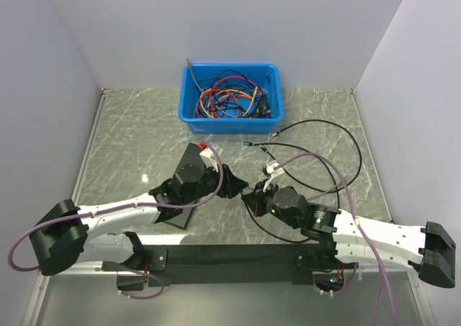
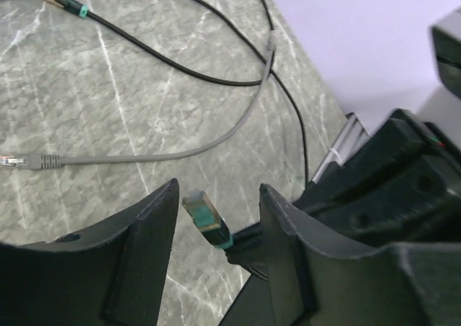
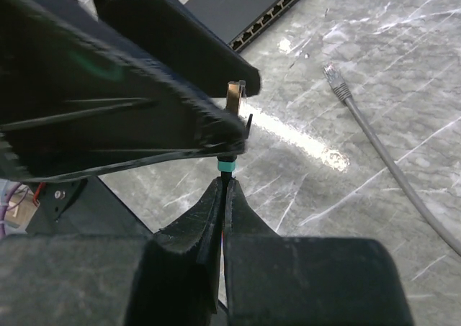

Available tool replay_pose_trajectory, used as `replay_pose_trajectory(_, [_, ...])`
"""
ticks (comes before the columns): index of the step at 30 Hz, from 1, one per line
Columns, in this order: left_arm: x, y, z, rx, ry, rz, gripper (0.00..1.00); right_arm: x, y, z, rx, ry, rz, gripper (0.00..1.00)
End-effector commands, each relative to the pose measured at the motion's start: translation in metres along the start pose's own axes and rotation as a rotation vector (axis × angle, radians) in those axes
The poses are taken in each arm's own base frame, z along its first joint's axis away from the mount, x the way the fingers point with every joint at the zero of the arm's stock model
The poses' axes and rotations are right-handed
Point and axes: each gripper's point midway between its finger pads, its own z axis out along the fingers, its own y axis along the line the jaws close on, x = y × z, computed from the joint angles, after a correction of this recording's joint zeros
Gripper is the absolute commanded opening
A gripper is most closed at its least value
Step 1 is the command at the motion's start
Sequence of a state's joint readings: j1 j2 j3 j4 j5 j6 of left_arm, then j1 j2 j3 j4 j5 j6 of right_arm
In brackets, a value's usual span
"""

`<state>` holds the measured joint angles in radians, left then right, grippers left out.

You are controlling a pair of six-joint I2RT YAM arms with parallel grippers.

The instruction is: Insert the plug into the switch port

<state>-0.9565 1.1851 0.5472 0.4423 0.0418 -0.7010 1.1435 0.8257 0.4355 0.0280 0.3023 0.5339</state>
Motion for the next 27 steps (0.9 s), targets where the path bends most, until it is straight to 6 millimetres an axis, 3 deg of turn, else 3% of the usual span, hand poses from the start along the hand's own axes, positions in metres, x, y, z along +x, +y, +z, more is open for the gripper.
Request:
replay_pose_trajectory(1, [-0.023, -0.009, 0.008, -0.016, -0.067, 0.001, 0.53, -0.021, 0.014, -0.004, -0.044, -0.068, 0.028, 0.00])
replay_pose_trajectory(7, [-0.022, -0.015, 0.009, -0.001, -0.065, -0.008, 0.39, -0.026, 0.011, -0.007, -0.025, -0.080, 0.030, 0.00])
replay_pose_trajectory(14, [-0.023, -0.024, 0.008, 0.025, -0.062, -0.011, 0.01, -0.022, 0.009, -0.003, -0.012, -0.073, 0.052, 0.00])
replay_pose_trajectory(18, [-0.034, -0.033, -0.004, 0.066, -0.107, -0.007, 0.01, -0.032, 0.012, -0.010, -0.023, -0.106, 0.093, 0.45])
replay_pose_trajectory(21, [-0.043, -0.038, -0.016, 0.081, -0.138, 0.029, 0.01, -0.050, 0.024, -0.025, -0.100, -0.165, 0.120, 0.56])
replay_pose_trajectory(27, [-0.065, -0.053, -0.044, 0.142, -0.231, 0.090, 0.01, -0.089, 0.054, -0.066, -0.329, -0.326, 0.132, 0.64])
